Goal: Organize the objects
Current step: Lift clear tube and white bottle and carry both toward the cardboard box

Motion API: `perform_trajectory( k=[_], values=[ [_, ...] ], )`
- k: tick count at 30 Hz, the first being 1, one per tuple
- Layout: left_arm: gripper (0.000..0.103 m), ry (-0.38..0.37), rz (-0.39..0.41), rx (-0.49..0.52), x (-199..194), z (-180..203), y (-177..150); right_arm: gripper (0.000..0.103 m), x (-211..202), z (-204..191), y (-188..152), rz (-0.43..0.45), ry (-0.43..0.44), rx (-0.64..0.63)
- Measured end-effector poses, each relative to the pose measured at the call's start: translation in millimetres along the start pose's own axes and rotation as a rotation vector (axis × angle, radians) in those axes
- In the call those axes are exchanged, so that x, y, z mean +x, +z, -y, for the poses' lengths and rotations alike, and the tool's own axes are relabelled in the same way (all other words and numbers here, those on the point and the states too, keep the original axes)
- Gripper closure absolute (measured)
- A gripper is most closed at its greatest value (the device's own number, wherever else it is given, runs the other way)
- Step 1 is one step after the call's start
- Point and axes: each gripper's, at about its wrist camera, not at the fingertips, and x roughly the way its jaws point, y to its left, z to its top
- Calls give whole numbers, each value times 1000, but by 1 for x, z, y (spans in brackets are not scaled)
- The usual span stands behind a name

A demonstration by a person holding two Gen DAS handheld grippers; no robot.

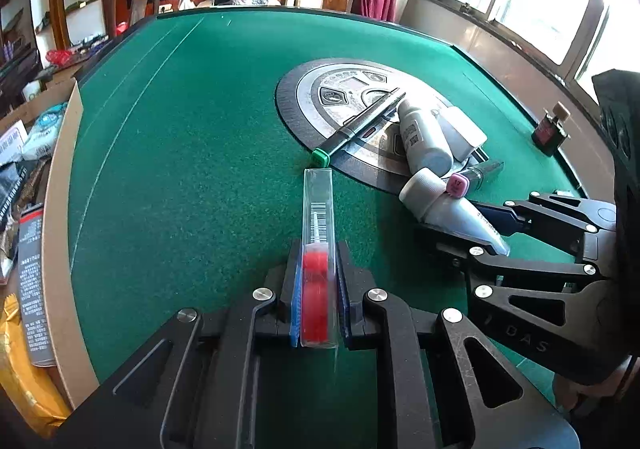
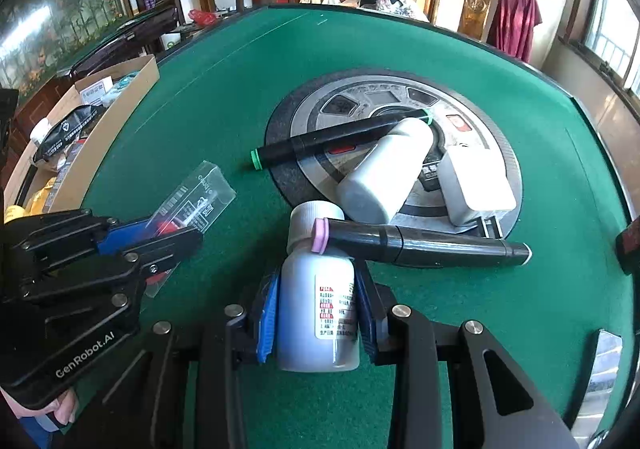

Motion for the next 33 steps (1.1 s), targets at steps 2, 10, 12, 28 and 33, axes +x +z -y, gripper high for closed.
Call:
perform_trajectory(
  k=[2,10,12,28,33],
  values=[
    [89,13,-1,19,0,3,0,69,0,0,-1,7,-2,3],
    [89,60,-7,69,3,11,0,69,1,-5,-3,22,-27,0],
    [89,64,-8,74,3,11,-1,69,1,-7,-3,28,-33,-10],
    [90,-18,67,-12,-18,-9,-1,69,-18,-5,0,104,33,34],
    [90,-18,78,-22,-21,-12,-2,69,-26,-8,0,134,44,52]
  ],
)
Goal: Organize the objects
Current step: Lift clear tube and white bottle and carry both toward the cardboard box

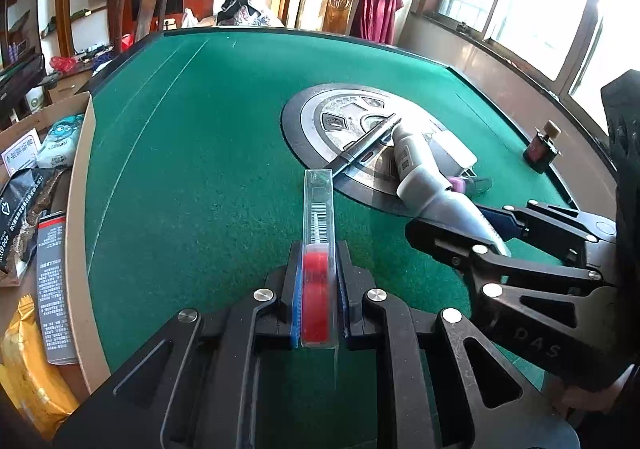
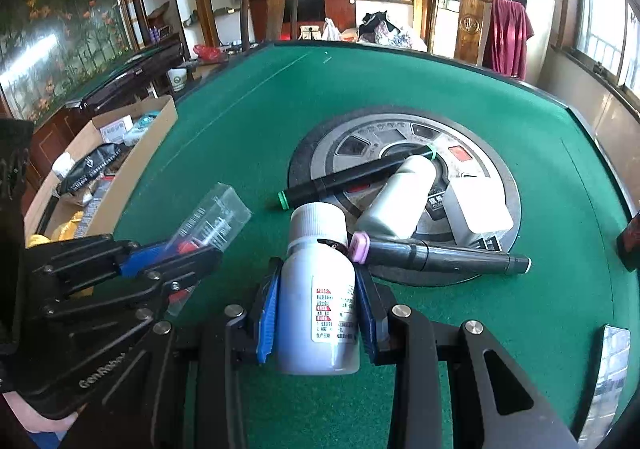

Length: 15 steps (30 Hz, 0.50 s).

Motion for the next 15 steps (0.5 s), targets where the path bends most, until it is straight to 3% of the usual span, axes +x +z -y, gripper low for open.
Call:
perform_trajectory(
  k=[8,12,15],
  values=[
    [90,16,49,-29,-13,-7,-2,69,-10,-1,4,32,100,51],
    [90,20,56,-35,-17,-8,-4,69,-12,3,4,15,232,127],
    [90,26,68,-36,-22,-7,-6,69,-14,-1,3,28,187,109]
  ],
)
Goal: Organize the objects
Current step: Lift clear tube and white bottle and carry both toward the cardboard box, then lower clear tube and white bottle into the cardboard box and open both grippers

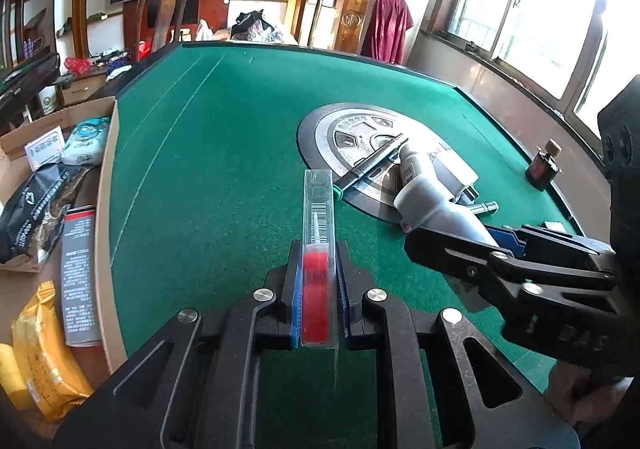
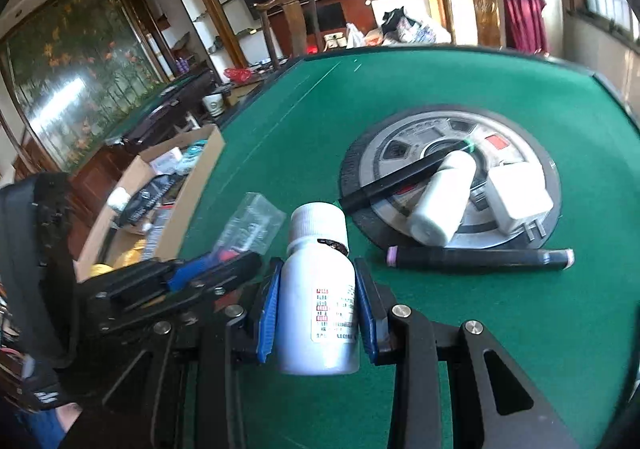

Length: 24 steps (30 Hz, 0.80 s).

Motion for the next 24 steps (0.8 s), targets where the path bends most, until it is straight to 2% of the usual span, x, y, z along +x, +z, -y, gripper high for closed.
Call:
perform_trajectory(
  k=[8,15,20,24],
  values=[
    [90,-13,49,-14,-37,-9,-4,69,4,-1,-3,-6,-13,10],
    [90,3,103,-57,-74,-38,-3,69,3,-18,-6,4,3,0],
    [90,35,138,-97,-97,-64,-7,69,7,-37,-3,-6,32,-4],
    [90,57,178,-142,-118,-91,-10,69,12,-67,2,-26,61,-49]
  ],
)
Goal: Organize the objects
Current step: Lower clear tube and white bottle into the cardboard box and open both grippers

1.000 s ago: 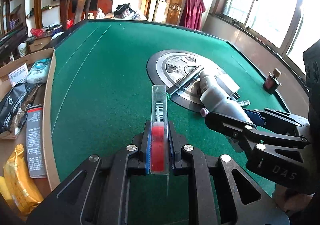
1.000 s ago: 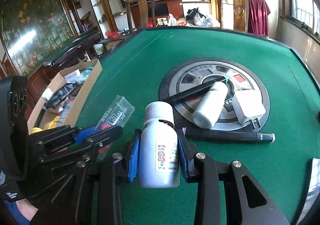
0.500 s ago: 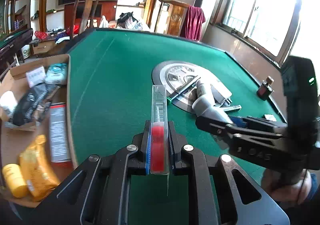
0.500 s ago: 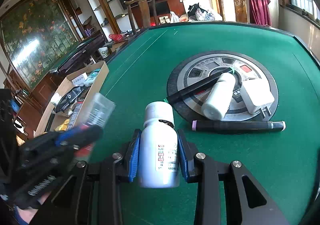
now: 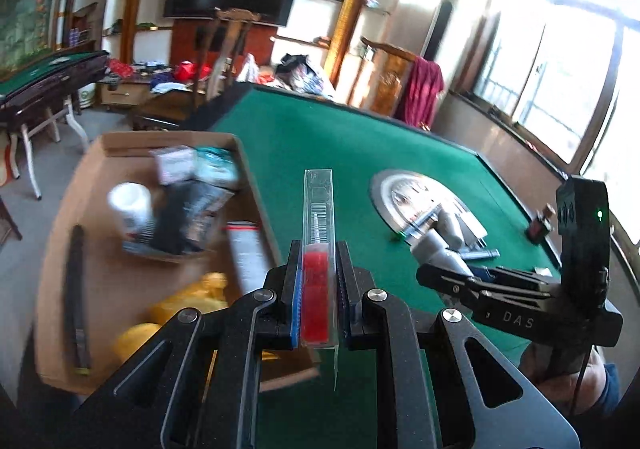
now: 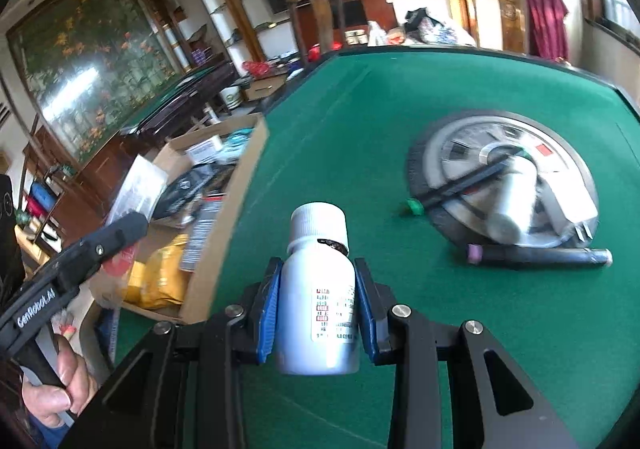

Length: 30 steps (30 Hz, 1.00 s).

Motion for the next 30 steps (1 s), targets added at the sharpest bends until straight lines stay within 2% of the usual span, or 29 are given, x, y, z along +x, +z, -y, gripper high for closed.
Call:
perform_trajectory(
  k=[6,13,17,24,30],
  values=[
    [90,76,46,-92,-22,-56,2,69,17,-57,20,-28,40,-104],
    [90,143,-3,-195,-22,-111,-13,69,53,-116,48,-76,85,-167],
    [90,144,-37,-224,-17,-126,-20,69,81,-135,58,-113,86,-165],
    [89,140,-67,-241,-4,-136,-24,69,108,-137,60,-147,85,-128],
    [89,131,-94,-256,6,-139,-24,69,123,-158,72,-146,52,-178]
  ],
)
